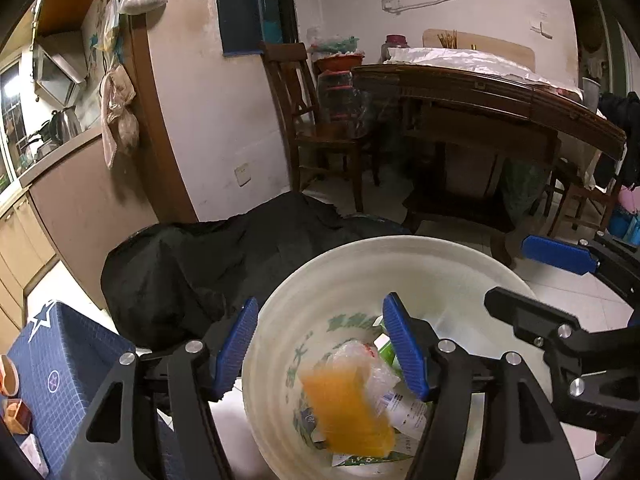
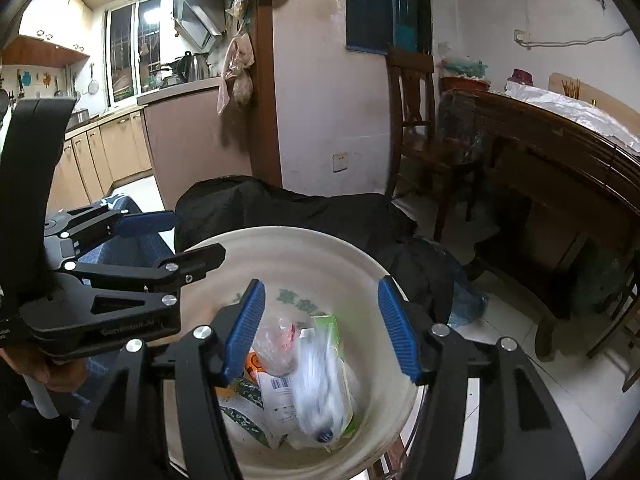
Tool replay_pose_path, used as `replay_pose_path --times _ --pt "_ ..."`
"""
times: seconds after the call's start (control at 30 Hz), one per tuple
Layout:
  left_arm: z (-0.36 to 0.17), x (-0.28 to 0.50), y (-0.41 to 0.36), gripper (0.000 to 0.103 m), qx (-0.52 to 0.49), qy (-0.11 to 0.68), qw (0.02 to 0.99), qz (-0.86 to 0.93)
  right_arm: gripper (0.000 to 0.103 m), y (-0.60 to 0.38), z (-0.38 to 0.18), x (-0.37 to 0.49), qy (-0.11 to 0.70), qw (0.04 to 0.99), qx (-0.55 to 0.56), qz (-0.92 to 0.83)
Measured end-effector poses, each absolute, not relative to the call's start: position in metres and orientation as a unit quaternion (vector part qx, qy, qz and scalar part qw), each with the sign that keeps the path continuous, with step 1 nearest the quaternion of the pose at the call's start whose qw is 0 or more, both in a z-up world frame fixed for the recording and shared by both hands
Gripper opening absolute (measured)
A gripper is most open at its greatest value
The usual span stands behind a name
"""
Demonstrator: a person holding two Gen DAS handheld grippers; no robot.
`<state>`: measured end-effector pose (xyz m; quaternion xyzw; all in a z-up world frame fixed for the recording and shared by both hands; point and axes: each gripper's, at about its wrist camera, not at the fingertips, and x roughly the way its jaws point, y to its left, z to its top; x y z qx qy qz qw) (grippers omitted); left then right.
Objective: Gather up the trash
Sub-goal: 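Open both grippers to drop the pack and bag into the bucket, then move both tools back over the table trash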
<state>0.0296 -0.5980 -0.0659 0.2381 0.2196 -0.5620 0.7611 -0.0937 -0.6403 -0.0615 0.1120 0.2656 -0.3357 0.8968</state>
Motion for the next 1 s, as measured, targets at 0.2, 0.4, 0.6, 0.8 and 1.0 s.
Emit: replay_pose_path --times 0.2,0.4,0.6,0.8,1.0 --pt "-0.062 0.028 -0.595 0.066 0.240 0.209 0.763 -0.563 0.056 -0.640 -0.060 -0.096 0.260 0.898 0.116 -0.335" --pt "-0.058 0.032 -0.589 0.066 0.233 0.209 0.767 -0.560 0.056 -0.638 -0.055 -0.092 0.258 0.900 0.112 -0.332" --pt "-0.055 0.048 -0.571 0.066 0.219 0.217 0.779 -0.546 0.056 -0.630 -0.051 -0.081 0.259 0.905 0.102 -0.323" --pt "-0.058 0.081 -0.527 0.066 0.208 0.224 0.806 -0.507 0.056 -0.605 -0.049 -0.054 0.257 0.917 0.086 -0.294" --pt "-0.061 0.140 -0.461 0.066 0.175 0.259 0.842 -0.440 0.056 -0.570 -0.051 -0.006 0.262 0.933 0.073 -0.235"
